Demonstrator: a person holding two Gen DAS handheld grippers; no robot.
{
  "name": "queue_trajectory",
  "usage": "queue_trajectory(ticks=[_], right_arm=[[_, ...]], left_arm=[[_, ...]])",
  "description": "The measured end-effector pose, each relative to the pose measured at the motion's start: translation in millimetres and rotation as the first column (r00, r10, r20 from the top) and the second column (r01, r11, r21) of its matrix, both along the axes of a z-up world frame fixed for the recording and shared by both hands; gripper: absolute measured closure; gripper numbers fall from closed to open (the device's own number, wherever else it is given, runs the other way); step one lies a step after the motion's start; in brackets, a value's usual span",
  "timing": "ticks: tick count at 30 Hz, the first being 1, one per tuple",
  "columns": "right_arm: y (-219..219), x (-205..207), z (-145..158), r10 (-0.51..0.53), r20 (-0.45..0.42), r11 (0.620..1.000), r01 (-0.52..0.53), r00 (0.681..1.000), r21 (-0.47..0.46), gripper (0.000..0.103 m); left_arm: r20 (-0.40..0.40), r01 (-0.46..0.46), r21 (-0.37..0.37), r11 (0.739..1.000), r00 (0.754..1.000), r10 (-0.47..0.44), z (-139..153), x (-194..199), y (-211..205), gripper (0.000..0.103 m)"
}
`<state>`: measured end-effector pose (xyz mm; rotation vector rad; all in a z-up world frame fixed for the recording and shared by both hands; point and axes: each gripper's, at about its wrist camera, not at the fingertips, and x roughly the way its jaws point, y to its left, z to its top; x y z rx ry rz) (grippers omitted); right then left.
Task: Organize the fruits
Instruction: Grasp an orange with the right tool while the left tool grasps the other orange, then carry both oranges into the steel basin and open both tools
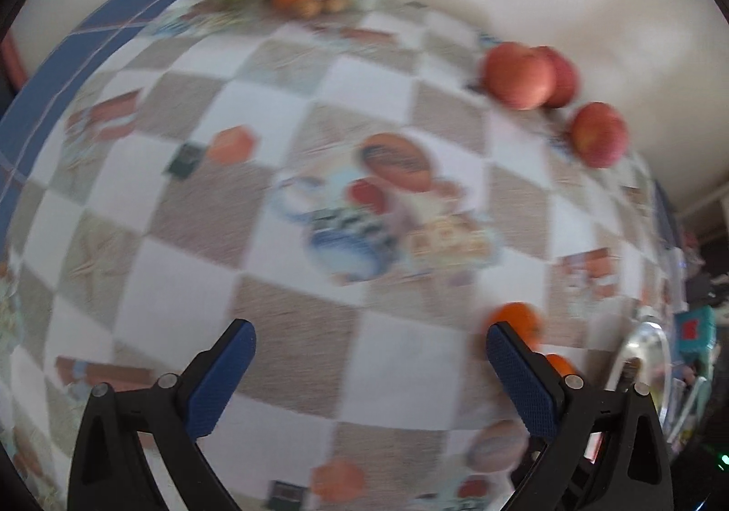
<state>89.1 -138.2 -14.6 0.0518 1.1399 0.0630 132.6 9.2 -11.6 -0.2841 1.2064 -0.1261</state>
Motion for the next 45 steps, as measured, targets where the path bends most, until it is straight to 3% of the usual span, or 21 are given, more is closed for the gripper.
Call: queue_trajectory(ticks=[3,9,12,13,20,25,32,38,39,41,45], right_arm=[[-11.4,-0.1,2.2,-0.018,0.001,0.999,0.018,1.0,0.041,0.062],[-22.5,-1.4,0.7,-0.034,-0.008,0.997,0.035,0.999,0.065,0.062],[-25.6,-1.8,1.9,-0.039,-0.006,0.997,0.039,0.999,0.073,0.062],[-26.6,-1.7,3.1,-0.041,-0.003,0.996,0.041,0.999,0.078,0.062],[-33.6,-5.1,20.8,-0.059,0.033,0.993,0.055,0.998,0.108,0.062],[-57.7,-15.7,52.7,-0.12,0.102,0.985,0.105,0.987,0.136,0.062],[-123.7,-39.7,69.9,-0.289,0.139,0.957,0.285,0.947,0.051,0.062],[-170.7,-64.0,79.4,-0.395,0.188,0.915,0.403,0.899,-0.006,0.06],[-177.1,-66.6,81.2,-0.41,0.192,0.908,0.419,0.892,-0.004,0.054],[-186.0,-71.2,83.7,-0.433,0.204,0.898,0.441,0.878,0.01,0.046],[-195.3,-72.0,83.8,-0.449,0.205,0.891,0.454,0.87,0.027,0.045]], left_arm=[[0.027,0.042,-0.058,0.997,0.999,-0.041,8.0,6.3,-8.5,0.007],[0.039,0.137,-0.145,0.98,0.99,-0.133,5.0,8.2,-43.4,0.029],[0.023,0.15,-0.156,0.976,0.989,-0.148,-0.3,6.0,-47.9,0.051],[0.013,0.15,-0.161,0.975,0.989,-0.15,-3.6,7.3,-50.6,0.068],[0.032,0.086,-0.176,0.981,0.996,-0.081,6.4,1.4,-33.8,0.069],[0.083,0.078,-0.203,0.976,0.995,-0.062,28.3,-7.6,-23.4,0.069],[0.116,0.22,-0.217,0.951,0.973,-0.199,46.3,-29.3,-67.9,0.069],[0.135,0.427,-0.21,0.879,0.904,-0.406,56.0,-59.3,-136.5,0.066],[0.139,0.437,-0.209,0.875,0.899,-0.416,57.4,-62.2,-140.4,0.064],[0.142,0.447,-0.193,0.873,0.894,-0.426,58.4,-66.4,-146.5,0.047],[0.13,0.416,-0.163,0.895,0.908,-0.398,54.8,-63.4,-139.3,0.045]])
